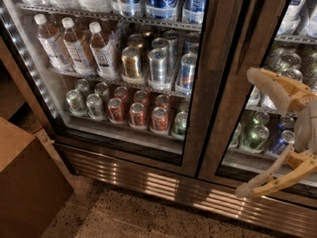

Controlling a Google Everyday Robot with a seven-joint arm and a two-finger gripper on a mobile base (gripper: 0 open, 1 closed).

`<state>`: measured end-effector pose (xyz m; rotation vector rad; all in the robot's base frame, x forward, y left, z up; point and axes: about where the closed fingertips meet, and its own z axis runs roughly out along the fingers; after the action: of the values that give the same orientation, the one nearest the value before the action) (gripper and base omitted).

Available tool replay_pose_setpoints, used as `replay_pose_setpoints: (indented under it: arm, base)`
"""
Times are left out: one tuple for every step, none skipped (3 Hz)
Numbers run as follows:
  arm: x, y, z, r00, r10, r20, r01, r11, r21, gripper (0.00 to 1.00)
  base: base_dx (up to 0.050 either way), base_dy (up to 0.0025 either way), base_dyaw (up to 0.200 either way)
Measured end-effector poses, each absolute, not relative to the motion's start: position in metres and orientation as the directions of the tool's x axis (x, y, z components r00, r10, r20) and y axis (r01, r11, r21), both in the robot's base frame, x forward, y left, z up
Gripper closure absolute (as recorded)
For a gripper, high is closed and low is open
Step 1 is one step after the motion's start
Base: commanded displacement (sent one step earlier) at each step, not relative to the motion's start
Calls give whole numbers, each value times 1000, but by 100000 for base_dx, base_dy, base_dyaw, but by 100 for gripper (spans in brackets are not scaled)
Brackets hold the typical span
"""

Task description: Open left fridge door

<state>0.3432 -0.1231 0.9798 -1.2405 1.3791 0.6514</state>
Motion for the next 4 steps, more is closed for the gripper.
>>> replay_pose_setpoints:
  arm:
    - [346, -121, 982, 166, -308, -937, -919, 297, -260, 0]
    - [353, -107, 989, 173, -329, -928, -921, 279, -271, 0]
    - [358, -87, 994, 185, -360, -914, -925, 250, -285, 0]
    - [360, -71, 995, 195, -390, -900, -928, 224, -298, 0]
  base:
    - [0, 0, 0]
    - [0, 0, 0]
    - [0, 0, 0]
    - [0, 0, 0]
